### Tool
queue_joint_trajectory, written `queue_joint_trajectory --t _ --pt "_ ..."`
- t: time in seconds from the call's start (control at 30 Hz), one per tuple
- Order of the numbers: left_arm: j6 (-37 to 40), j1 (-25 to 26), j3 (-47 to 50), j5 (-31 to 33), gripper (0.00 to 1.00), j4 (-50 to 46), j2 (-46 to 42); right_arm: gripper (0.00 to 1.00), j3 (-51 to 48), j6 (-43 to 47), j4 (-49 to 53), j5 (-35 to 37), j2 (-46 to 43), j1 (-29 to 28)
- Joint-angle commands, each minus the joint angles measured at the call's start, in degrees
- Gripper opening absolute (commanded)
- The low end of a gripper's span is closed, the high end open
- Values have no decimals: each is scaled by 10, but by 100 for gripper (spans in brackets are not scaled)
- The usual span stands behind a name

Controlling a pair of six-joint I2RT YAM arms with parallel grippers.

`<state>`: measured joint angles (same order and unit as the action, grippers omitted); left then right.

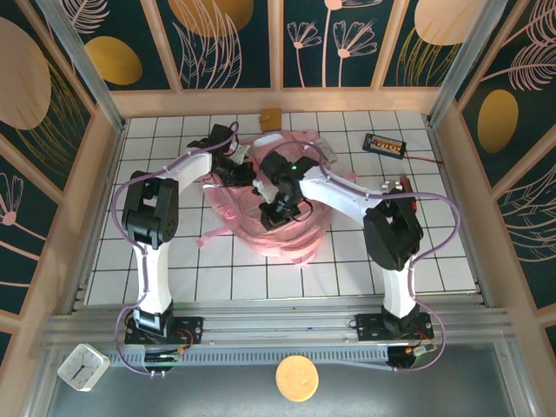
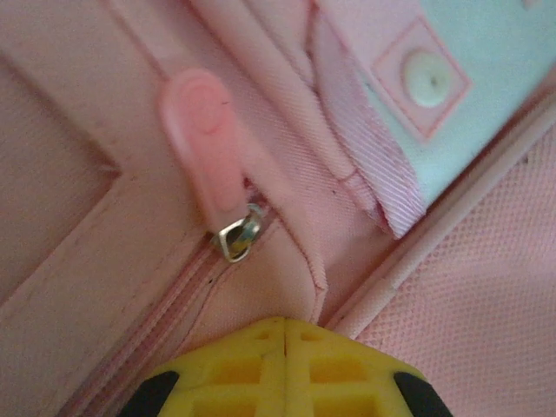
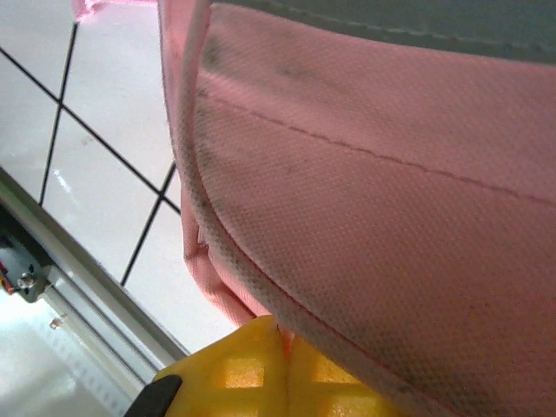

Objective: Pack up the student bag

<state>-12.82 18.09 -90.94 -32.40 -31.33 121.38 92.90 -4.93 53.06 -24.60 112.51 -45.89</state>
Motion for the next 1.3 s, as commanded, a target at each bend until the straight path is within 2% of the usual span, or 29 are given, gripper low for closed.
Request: queue_joint_trajectory --t 0.0,0.13,0.2,0.23,0.3,0.37,0.4,0.53,0.63,1.07,1.13,1.27 --pt "-35 17 28 9 0 13 -1 0 41 -21 13 -66 14 -20" --pt "-56 16 34 0 0 25 -17 0 56 -64 -16 -65 40 -21" --pt "-66 15 37 36 0 25 -43 0 38 -76 -32 -52 36 -15" --pt "-73 12 38 51 13 25 -56 0 26 -79 -37 -49 30 -11" --pt "-91 -3 41 86 50 26 -89 0 -4 -78 -43 -48 14 -1" --pt "-110 -26 45 114 68 27 -116 0 -23 -73 -42 -46 1 9" --pt "-119 -39 48 128 71 28 -129 0 -31 -69 -42 -46 -3 11" --pt "-150 -99 63 163 74 24 -151 0 -48 -62 -46 -49 -10 19" --pt "-142 -119 65 164 77 17 -133 0 -48 -66 -55 -55 -10 18" --pt "-105 -139 59 119 92 25 -46 0 -28 -54 -53 -60 1 21" --pt "-104 -140 66 123 93 25 -34 0 -23 -52 -51 -60 2 23" --pt "-125 -140 97 91 93 73 -18 0 -22 -49 -51 -61 3 25"
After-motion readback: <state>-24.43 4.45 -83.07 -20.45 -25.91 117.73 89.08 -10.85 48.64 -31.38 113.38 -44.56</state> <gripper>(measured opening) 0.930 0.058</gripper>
